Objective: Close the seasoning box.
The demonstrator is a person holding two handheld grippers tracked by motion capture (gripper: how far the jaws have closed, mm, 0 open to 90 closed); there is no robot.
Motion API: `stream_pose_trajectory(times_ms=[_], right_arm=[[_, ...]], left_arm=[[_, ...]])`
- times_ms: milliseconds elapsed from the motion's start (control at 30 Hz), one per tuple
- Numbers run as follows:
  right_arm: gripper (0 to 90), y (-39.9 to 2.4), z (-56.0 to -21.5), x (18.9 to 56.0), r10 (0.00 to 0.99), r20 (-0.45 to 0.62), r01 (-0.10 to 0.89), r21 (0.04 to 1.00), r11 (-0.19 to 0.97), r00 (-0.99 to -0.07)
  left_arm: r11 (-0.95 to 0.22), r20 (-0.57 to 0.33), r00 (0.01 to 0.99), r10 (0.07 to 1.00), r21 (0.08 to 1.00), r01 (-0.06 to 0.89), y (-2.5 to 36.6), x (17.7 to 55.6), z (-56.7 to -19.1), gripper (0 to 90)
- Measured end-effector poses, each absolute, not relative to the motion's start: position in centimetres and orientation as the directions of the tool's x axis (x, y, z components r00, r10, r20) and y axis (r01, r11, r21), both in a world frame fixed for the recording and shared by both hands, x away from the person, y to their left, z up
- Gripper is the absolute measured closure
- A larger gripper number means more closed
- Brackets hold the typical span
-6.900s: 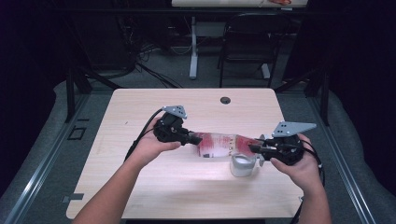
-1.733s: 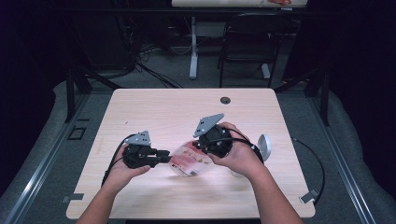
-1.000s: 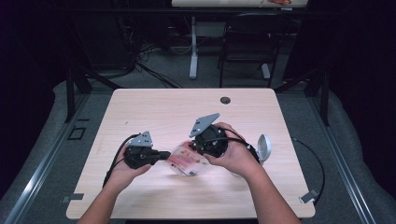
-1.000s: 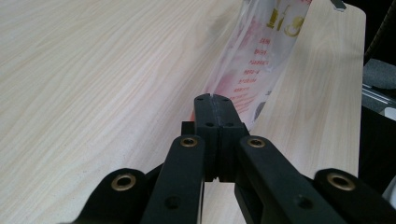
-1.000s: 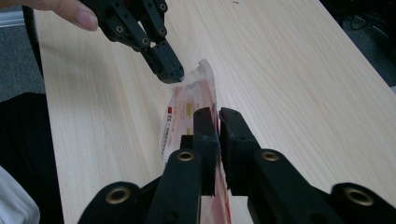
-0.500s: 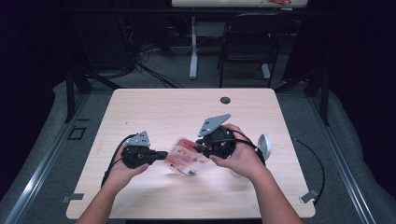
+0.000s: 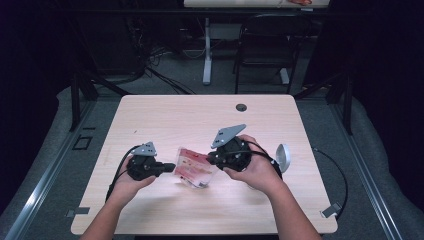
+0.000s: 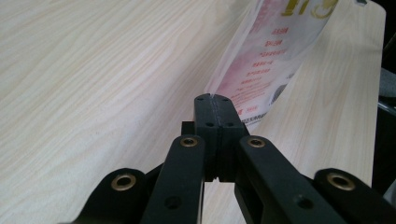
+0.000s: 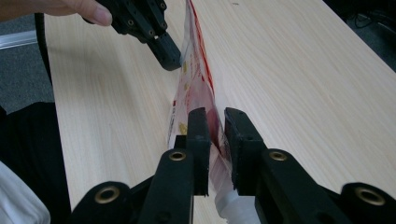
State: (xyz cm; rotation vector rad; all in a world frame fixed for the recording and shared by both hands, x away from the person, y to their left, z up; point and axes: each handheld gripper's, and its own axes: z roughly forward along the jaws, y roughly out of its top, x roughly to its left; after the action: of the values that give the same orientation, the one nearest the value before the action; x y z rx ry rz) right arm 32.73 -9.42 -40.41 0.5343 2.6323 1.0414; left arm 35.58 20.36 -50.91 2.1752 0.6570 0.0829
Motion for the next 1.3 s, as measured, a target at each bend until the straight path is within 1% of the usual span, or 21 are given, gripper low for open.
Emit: stream_pose_trajectory(times_ms=[167, 233, 300, 367, 467, 600, 733, 900, 1100, 1300], right_arm=[[81.5, -8.0, -40.1, 32.9, 0.404, -0.107, 0.221, 0.698, 0.681, -0.908], [81.2, -7.5, -40.1, 33.0, 0.398, -0.106, 0.217, 0.698, 0.682, -0.911], [80.7, -7.1, -40.0, 33.0, 0.389, -0.11, 0.208, 0.697, 0.686, -0.914], [79.4, -6.7, -39.9, 33.0, 0.388, -0.106, 0.207, 0.702, 0.681, -0.916], [79.2, -6.2, -39.9, 33.1, 0.383, -0.111, 0.198, 0.707, 0.679, -0.917], [76.6, -5.9, -39.9, 33.2, 0.383, -0.107, 0.198, 0.712, 0.674, -0.918], [74.7, -5.8, -39.9, 33.3, 0.382, -0.101, 0.2, 0.713, 0.671, -0.919], [72.0, -5.5, -39.9, 33.3, 0.384, -0.099, 0.199, 0.723, 0.662, -0.918], [68.2, -5.5, -39.5, 33.1, 0.39, -0.077, 0.206, 0.745, 0.634, -0.918], [66.6, -5.8, -39.6, 33.0, 0.414, -0.069, 0.225, 0.752, 0.62, -0.908]], left_arm=[[-0.515, -0.165, 0.848, 0.503, 0.73, 0.448, 20.9, 35.3, -51.5, 90.0], [-0.517, -0.19, 0.849, 0.493, 0.721, 0.462, 21.2, 35.3, -51.7, 90.0], [-0.518, -0.195, 0.846, 0.496, 0.715, 0.469, 21.4, 35.2, -51.9, 90.0], [-0.515, -0.203, 0.848, 0.489, 0.717, 0.469, 21.7, 35.2, -52.0, 84.3], [-0.486, -0.207, 0.843, 0.496, 0.739, 0.467, 22.1, 35.0, -51.6, 80.0], [-0.461, -0.21, 0.835, 0.508, 0.753, 0.47, 22.5, 34.9, -51.2, 71.2], [-0.441, -0.226, 0.83, 0.509, 0.76, 0.478, 22.7, 34.8, -51.1, 67.2], [-0.434, -0.21, 0.827, 0.522, 0.769, 0.469, 22.7, 34.7, -50.7, 61.4], [-0.426, -0.201, 0.818, 0.539, 0.773, 0.471, 23.1, 34.8, -50.5, 59.2], [-0.42, -0.207, 0.816, 0.539, 0.774, 0.474, 23.2, 35.0, -50.3, 61.1]])
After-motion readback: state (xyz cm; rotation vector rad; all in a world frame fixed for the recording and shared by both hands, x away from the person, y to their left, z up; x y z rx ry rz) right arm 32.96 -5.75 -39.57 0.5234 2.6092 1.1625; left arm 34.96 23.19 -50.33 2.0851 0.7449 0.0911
